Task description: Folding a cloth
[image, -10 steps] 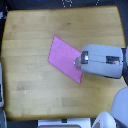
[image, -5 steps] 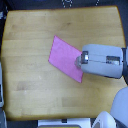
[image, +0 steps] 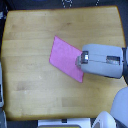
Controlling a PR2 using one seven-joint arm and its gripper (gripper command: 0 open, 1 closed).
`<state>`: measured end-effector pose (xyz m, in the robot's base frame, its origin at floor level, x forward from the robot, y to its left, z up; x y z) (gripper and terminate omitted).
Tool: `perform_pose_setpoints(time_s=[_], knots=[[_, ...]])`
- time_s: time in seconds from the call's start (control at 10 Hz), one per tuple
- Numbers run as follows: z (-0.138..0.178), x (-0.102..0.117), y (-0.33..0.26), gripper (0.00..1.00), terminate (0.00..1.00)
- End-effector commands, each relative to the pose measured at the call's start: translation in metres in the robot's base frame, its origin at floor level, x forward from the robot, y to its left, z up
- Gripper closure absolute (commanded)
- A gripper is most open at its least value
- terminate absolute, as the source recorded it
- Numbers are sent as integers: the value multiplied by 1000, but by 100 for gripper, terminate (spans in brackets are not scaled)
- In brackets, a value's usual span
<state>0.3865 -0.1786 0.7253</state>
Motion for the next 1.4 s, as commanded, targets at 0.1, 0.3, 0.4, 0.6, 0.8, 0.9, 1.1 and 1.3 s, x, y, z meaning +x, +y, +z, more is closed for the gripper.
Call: perform_pose_setpoints(time_s=[0.1,0.3,0.4,0.6,0.8,0.9,1.1,1.3], knots=[[8,8,8,100,0],[16,10,8,100,0],[21,11,9,100,0],[31,15,13,100,0],[39,16,14,100,0],[44,15,13,100,0],[62,15,27,100,0],[73,31,64,100,0]])
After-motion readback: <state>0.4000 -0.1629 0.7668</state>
